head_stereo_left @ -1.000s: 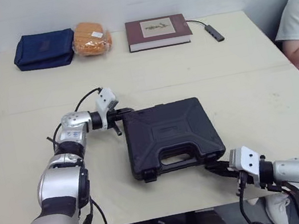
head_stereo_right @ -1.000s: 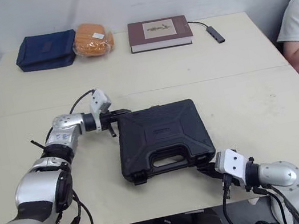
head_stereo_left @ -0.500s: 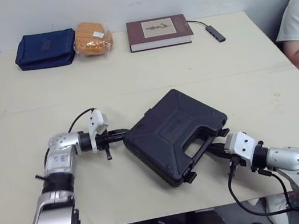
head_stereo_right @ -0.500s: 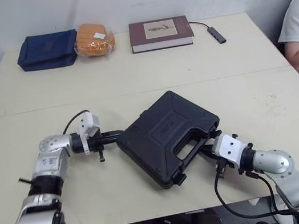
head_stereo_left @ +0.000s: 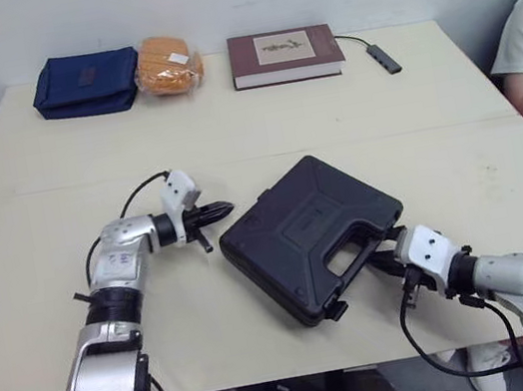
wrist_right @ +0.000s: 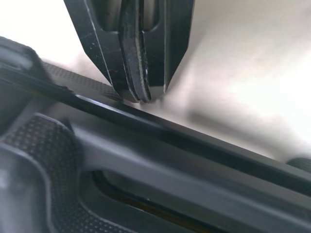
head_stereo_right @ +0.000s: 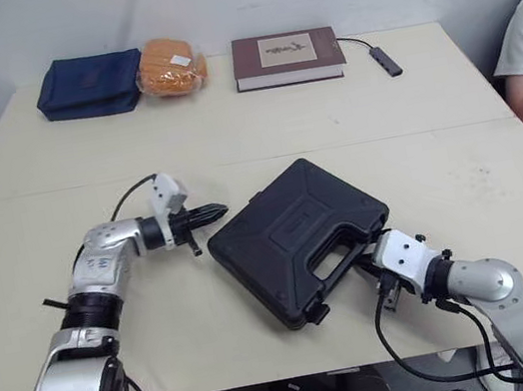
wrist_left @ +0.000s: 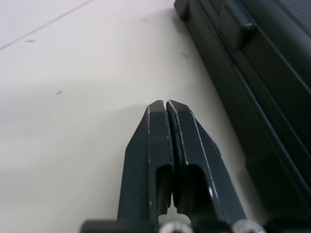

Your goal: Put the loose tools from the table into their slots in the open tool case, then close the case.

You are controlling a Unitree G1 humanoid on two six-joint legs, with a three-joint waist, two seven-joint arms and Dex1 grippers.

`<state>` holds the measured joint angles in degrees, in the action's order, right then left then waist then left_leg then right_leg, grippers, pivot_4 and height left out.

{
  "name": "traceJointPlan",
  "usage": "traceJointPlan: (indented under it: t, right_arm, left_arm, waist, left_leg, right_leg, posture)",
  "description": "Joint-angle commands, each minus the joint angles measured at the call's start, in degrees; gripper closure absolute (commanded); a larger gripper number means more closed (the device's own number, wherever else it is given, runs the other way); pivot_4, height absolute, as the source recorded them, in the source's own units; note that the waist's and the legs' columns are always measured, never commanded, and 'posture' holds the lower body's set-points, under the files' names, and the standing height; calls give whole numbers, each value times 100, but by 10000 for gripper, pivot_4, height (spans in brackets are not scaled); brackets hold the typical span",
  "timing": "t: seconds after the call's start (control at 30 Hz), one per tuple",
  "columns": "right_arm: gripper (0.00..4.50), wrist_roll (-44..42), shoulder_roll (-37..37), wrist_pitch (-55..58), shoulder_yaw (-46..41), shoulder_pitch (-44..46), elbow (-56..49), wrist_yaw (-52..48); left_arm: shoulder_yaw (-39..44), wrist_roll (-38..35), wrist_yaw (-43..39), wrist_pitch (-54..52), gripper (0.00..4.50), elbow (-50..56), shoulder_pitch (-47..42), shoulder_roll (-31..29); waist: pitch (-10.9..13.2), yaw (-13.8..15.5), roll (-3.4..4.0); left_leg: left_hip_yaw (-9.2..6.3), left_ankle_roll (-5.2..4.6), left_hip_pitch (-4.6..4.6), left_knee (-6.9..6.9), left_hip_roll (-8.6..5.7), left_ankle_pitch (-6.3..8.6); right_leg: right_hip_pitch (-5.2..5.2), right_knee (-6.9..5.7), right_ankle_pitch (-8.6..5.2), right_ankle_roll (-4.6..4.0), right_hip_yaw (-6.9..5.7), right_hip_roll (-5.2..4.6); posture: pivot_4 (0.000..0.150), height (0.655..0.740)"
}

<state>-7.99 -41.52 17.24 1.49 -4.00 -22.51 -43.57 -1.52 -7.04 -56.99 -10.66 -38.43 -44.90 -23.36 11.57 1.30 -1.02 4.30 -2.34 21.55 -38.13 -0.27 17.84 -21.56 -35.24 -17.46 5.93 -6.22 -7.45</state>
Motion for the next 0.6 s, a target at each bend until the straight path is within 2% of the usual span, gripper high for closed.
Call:
traceJointPlan:
  t: [0.03,0.17,0.3,0.6]
  right_arm:
    - [45000,201,159,80,285,137,-57,152]
    - [45000,288,246,9,431,376,25,123]
    - [45000,376,379,6,623,678,75,73]
    - [45000,721,683,-164,1215,1167,235,-77]
  left_arm:
    - [-154,44,-127,231,44812,-371,-309,215]
    - [-306,145,-383,288,44812,-572,-369,213]
    - [-288,-53,-810,81,44812,-190,-153,165]
    - [46,-492,-759,-710,44812,1705,1015,-347]
  waist:
    - [-1,-12,-2]
    - [-2,-49,-3]
    - [-2,-135,-3]
    - [-2,-282,-3]
  left_leg:
    - [2,0,-1,0,1,0]
    - [15,1,-13,-3,2,-1]
    - [14,3,-11,0,6,-1]
    - [7,10,-12,4,11,-2]
  right_leg:
    - [0,0,0,0,-4,1]
    - [-1,1,0,0,-6,0]
    - [-6,-4,-1,-2,5,1]
    - [-7,-22,-7,-12,12,1]
  posture:
    - [1500,7400]
    - [1500,7400]
    - [1500,7400]
    - [1500,7400]
